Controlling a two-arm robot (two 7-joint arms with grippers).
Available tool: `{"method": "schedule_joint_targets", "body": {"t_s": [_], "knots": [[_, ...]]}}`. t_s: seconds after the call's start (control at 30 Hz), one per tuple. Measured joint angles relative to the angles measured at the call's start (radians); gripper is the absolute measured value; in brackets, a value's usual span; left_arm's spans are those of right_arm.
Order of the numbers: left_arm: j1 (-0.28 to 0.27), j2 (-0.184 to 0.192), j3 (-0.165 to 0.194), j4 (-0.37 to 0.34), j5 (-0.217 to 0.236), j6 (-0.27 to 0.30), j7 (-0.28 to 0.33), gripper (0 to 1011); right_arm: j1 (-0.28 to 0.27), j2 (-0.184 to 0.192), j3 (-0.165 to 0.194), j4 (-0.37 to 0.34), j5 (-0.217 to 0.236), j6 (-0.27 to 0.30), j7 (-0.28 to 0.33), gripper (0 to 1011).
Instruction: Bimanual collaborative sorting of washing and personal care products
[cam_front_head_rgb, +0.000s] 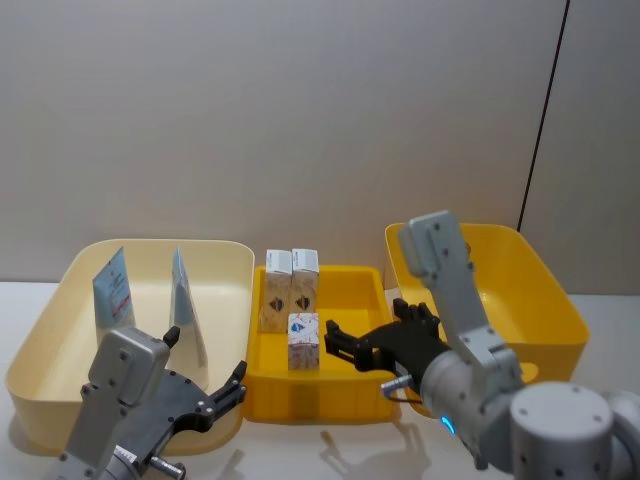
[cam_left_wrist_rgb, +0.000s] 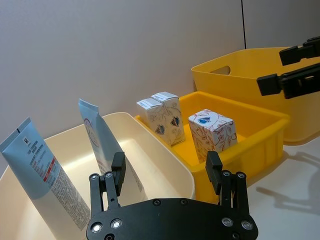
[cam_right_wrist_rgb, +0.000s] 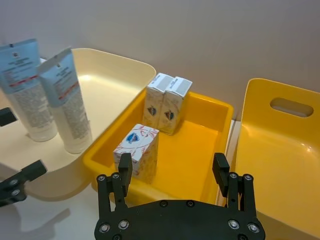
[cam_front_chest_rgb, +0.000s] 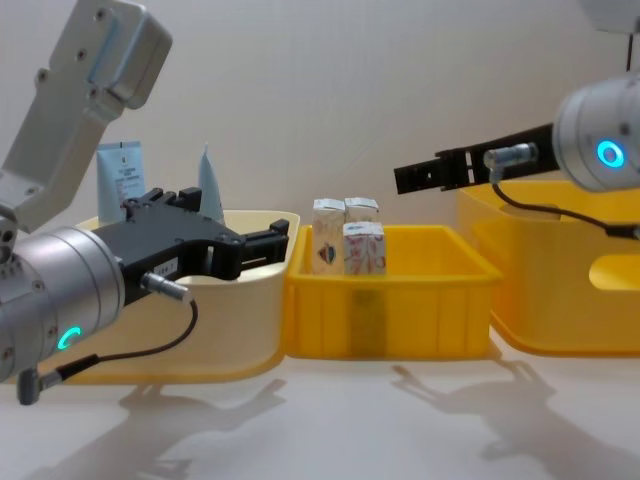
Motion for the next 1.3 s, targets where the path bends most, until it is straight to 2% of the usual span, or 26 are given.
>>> {"method": "schedule_joint_targets", "body": {"t_s": [0.07, 0.27, 0.5, 0.8, 1.3], "knots": [[0.0, 0.0, 0.0, 0.0, 0.0, 0.0, 0.0, 1000, 0.008, -0.005, 0.0, 0.007, -0.003, 0.01, -0.005, 1001], [0.0, 0.0, 0.0, 0.0, 0.0, 0.0, 0.0, 1000, 0.074, -0.049, 0.002, 0.062, -0.011, 0.093, -0.024, 1001], [0.0, 0.0, 0.0, 0.0, 0.0, 0.0, 0.0, 1000, 0.121, -0.088, -0.002, 0.112, -0.009, 0.145, -0.024, 1001], [0.0, 0.0, 0.0, 0.0, 0.0, 0.0, 0.0, 1000, 0.159, -0.126, -0.011, 0.167, -0.009, 0.179, -0.023, 1001], [0.0, 0.0, 0.0, 0.0, 0.0, 0.0, 0.0, 999, 0.187, -0.159, -0.022, 0.245, -0.027, 0.19, -0.03, 1001]]}}
